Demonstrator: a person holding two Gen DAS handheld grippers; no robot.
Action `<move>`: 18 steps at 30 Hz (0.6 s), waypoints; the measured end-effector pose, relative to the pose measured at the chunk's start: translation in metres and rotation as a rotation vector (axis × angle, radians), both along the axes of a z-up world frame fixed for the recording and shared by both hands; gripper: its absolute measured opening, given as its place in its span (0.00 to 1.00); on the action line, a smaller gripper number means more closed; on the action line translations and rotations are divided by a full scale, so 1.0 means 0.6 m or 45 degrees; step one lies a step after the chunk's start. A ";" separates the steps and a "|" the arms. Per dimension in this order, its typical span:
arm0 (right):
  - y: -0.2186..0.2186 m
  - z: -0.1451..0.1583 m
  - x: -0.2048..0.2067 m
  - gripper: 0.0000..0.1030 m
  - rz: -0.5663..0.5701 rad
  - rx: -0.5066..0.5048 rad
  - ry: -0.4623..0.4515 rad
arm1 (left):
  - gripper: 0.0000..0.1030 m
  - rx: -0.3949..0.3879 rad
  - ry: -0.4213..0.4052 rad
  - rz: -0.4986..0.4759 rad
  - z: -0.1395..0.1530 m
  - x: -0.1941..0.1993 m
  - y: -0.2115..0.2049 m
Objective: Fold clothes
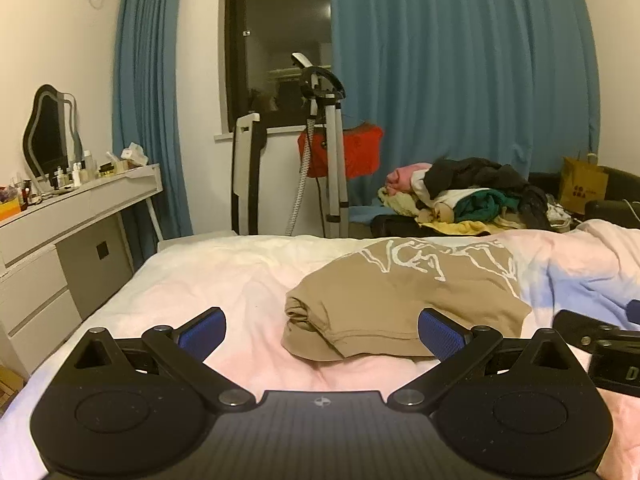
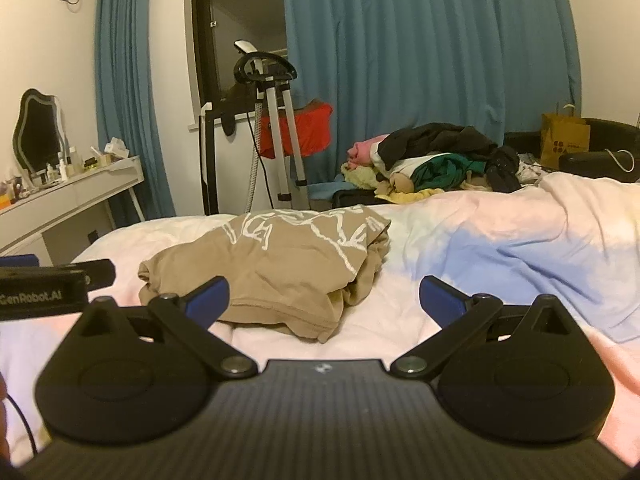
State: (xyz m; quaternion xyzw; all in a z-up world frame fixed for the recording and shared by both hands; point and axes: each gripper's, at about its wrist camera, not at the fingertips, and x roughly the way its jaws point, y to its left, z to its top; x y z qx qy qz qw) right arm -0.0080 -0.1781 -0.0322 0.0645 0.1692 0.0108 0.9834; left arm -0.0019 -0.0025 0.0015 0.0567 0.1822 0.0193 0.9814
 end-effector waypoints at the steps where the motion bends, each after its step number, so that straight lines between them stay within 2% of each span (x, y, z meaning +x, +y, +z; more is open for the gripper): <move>1: 0.000 0.000 0.001 1.00 0.003 0.001 0.005 | 1.00 0.013 -0.001 0.005 -0.001 0.000 -0.004; 2: 0.000 0.000 0.004 1.00 0.006 0.005 0.012 | 1.00 0.028 -0.006 0.009 -0.001 0.000 -0.010; 4: -0.008 0.001 0.012 1.00 0.007 0.037 0.035 | 1.00 -0.016 -0.042 0.015 0.001 -0.020 0.004; 5: -0.012 0.004 0.002 1.00 0.000 0.046 -0.003 | 1.00 -0.022 -0.059 0.020 0.001 -0.031 0.005; 9: 0.001 0.009 -0.021 1.00 -0.007 -0.004 -0.057 | 1.00 -0.042 -0.037 0.018 0.003 -0.021 0.011; 14: 0.006 0.007 -0.020 1.00 -0.004 -0.011 -0.036 | 1.00 -0.043 -0.035 -0.008 0.011 -0.028 0.000; 18: 0.002 0.011 -0.023 1.00 -0.011 0.035 -0.019 | 1.00 -0.071 -0.021 -0.048 0.019 -0.036 -0.008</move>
